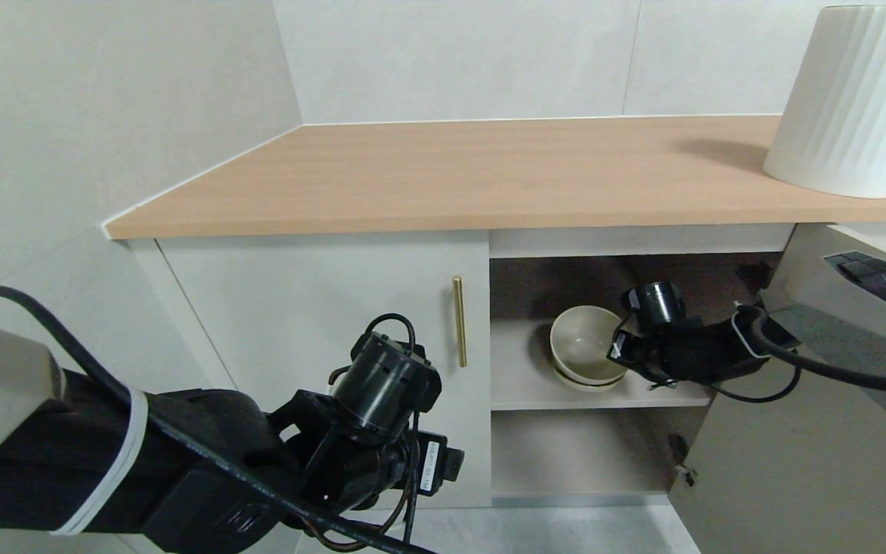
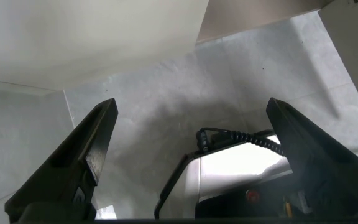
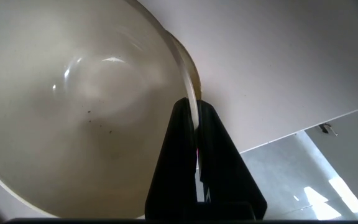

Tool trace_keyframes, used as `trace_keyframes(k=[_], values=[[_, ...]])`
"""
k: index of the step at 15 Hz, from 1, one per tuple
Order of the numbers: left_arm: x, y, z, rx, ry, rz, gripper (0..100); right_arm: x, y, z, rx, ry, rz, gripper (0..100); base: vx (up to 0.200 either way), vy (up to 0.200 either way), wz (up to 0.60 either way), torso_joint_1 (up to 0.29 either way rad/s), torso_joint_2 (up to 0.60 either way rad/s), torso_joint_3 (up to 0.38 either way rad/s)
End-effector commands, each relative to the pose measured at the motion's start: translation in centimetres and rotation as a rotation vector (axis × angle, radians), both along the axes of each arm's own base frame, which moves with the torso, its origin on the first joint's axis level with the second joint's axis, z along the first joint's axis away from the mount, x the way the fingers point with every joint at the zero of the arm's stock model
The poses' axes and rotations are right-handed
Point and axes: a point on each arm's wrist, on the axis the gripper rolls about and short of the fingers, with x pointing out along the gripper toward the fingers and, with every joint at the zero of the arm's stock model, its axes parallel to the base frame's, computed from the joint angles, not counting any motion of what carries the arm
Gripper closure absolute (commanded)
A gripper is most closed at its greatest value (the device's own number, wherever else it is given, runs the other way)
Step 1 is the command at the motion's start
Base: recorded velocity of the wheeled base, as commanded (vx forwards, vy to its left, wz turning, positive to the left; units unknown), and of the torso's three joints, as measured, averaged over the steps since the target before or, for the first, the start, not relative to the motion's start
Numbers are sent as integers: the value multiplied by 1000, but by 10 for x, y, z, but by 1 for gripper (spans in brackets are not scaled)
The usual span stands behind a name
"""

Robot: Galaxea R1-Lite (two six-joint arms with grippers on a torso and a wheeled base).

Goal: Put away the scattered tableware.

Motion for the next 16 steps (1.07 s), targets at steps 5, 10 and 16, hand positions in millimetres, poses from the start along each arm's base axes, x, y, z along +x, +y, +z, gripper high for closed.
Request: trace_keyframes(k=[5,10,16], values=[[0,0,0,0,0,1,0,-4,5,1,0,3,15,0,0,0,0,0,0,0],[-2,4,11,-26,-27,8,0,-28,10,22,7,17,85,0,0,0,0,0,0,0],[-11,61,60,-117,-151,132,0,-146,4,100,-111,73,375,0,0,0,0,0,0,0]])
